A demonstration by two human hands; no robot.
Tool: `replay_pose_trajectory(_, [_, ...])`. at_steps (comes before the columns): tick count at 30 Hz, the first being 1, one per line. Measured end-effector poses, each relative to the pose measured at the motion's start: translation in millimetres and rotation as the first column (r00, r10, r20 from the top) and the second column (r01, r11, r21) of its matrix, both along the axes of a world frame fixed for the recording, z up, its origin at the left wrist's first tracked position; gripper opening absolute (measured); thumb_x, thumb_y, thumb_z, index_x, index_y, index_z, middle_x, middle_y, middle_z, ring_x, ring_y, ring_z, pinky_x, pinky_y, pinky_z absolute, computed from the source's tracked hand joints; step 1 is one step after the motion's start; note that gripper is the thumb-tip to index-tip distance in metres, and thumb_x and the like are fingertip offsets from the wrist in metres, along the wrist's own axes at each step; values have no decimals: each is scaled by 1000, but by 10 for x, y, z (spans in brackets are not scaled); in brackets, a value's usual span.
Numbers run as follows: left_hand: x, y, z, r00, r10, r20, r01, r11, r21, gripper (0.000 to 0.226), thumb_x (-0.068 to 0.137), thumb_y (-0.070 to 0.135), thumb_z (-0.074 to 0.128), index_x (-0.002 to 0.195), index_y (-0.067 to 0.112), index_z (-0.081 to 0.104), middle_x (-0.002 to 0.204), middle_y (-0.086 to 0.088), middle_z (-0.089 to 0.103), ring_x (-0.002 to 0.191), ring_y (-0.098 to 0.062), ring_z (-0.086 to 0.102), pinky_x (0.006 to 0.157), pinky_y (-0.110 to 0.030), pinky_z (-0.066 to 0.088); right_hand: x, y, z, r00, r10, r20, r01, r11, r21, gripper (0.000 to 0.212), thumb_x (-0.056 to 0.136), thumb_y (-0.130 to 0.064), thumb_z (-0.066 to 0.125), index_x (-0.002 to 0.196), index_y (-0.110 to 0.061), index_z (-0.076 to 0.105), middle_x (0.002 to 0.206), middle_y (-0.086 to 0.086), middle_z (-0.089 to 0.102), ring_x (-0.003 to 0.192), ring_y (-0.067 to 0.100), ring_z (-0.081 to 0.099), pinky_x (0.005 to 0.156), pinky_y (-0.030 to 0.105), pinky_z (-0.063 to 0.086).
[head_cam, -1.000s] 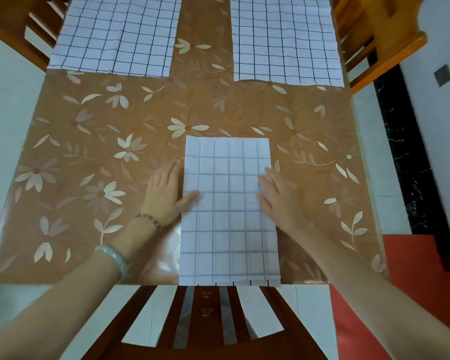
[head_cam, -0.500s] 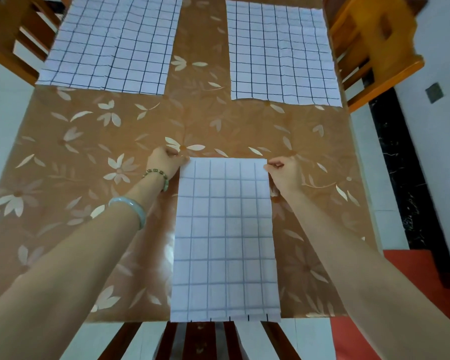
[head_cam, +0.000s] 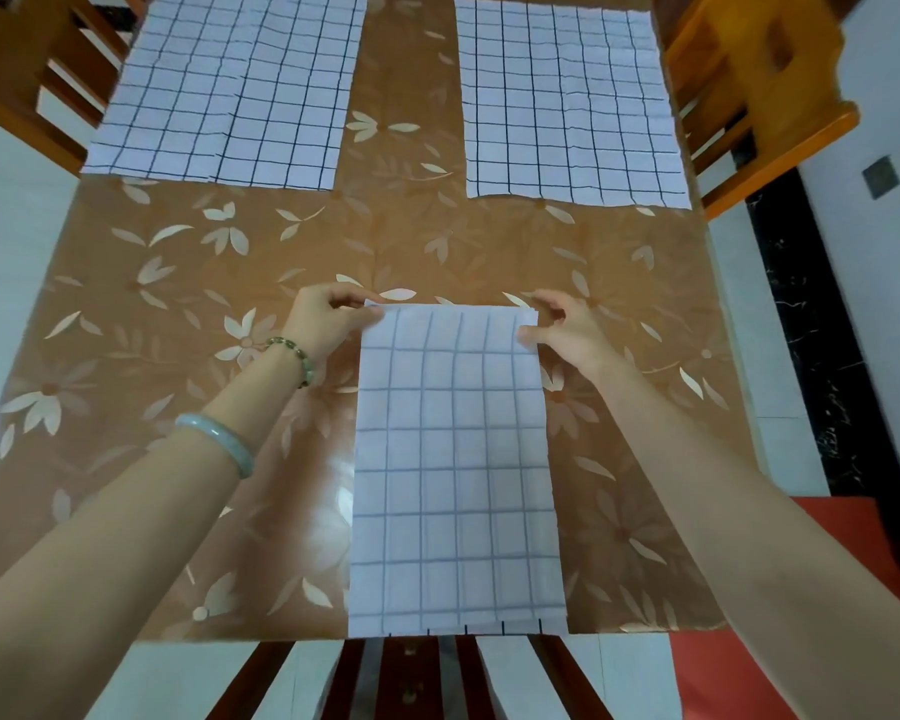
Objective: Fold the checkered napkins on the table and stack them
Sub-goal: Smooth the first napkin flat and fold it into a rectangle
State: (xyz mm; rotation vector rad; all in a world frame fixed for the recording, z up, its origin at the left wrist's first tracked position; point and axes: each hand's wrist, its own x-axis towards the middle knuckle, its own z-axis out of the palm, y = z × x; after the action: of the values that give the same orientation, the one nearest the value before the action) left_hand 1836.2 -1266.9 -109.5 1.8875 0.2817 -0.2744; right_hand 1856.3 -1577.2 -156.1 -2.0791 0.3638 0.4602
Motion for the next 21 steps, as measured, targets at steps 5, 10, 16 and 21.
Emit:
replay_pose_trajectory(5, [-140,101,236,999,-22,30,25,991,-132,14,84,-1,68,81,13,69,58,13,63,50,2,51,50,-9,40,-30,-25,187,998,13,-60,0,978,207,43,77,-13,76,116,-22,63,108,-4,70,100,14,65,82,25,48])
replay_pose_trajectory(10, [-200,207,367,996,-9,83,18,995,-102,12,82,4,71,81,16,72,72,3,67,54,0,49,49,-13,38,-115,47,495,991,-123,44,107,959,261,15,81,-8,72,95,-12,70,83,-1,68,59,4,57,55,18,41])
replay_pose_trajectory(16, [-282,195,586,982,-10,189,4,1000,29,11,79,9,75,80,18,68,57,16,64,54,4,55,56,-8,43,-316,-11,866,978,-155,143,117,963,241,13,79,-10,75,91,-8,70,66,-3,52,50,6,45,42,13,34])
replay_pose_trajectory(21, [-631,219,709,965,-159,209,140,985,102,9,75,9,79,80,11,72,66,14,69,63,5,58,66,-9,46,-733,-146,889,976,-140,167,103,971,214,12,77,-7,76,87,-11,69,62,-4,48,47,2,44,53,17,39])
